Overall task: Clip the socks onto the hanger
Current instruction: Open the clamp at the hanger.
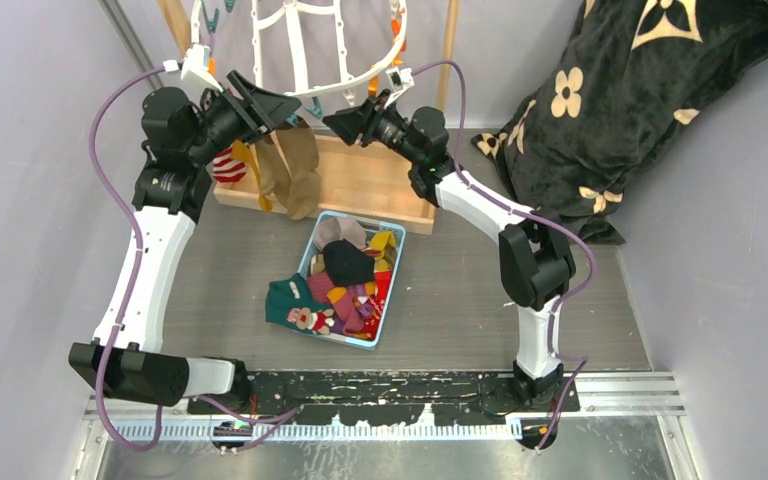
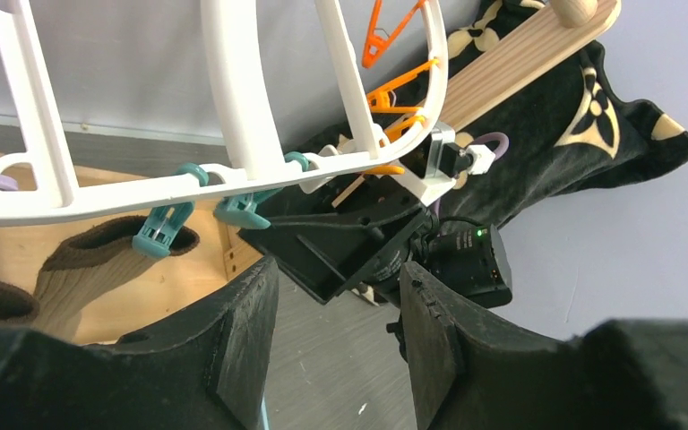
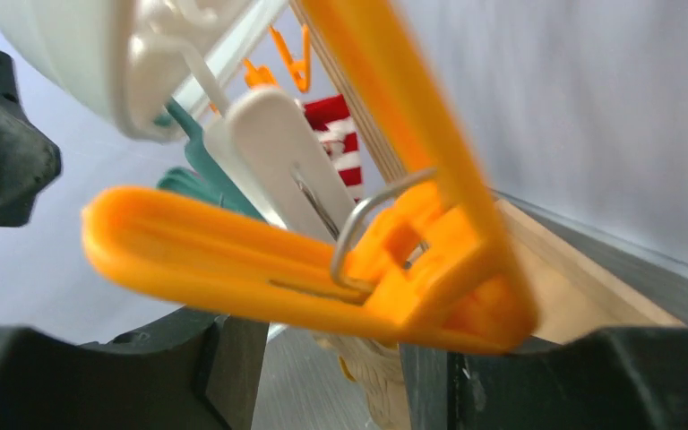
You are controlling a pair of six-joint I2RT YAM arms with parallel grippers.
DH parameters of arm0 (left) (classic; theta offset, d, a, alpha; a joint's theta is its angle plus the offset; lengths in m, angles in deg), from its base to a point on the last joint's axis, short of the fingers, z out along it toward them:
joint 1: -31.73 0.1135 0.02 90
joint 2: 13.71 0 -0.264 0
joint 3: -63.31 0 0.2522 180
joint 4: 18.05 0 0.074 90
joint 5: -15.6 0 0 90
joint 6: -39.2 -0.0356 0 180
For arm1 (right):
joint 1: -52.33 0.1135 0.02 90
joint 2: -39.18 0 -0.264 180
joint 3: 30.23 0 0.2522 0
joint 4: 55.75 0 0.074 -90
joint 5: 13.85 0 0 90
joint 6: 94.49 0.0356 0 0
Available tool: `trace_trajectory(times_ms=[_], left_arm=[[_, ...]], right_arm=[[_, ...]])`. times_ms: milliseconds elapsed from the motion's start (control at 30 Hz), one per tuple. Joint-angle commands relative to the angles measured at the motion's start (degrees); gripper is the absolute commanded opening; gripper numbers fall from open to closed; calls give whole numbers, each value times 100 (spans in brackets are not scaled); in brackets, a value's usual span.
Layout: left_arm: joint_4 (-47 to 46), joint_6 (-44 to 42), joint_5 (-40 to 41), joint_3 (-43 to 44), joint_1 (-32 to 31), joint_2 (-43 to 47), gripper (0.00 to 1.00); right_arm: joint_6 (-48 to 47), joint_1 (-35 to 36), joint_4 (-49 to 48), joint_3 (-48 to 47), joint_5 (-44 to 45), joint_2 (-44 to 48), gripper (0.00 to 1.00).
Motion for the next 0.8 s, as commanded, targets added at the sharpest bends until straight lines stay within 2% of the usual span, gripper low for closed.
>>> trace_trajectory(times_ms=[0, 133, 333, 767], left_arm=[[-54, -8, -140, 282, 25, 69, 52], [-27, 9, -138, 332, 25, 98, 52], [29, 31, -182, 401, 25, 130, 52], [33, 145, -203, 530, 24, 141, 52]], right_arm=[[696, -56, -1349, -481, -595, -69, 55], [869, -54, -2049, -577, -638, -288, 55], [1095, -3, -2453, -850, -776, -611, 56], [1080, 145, -2548, -950, -922, -813, 51]])
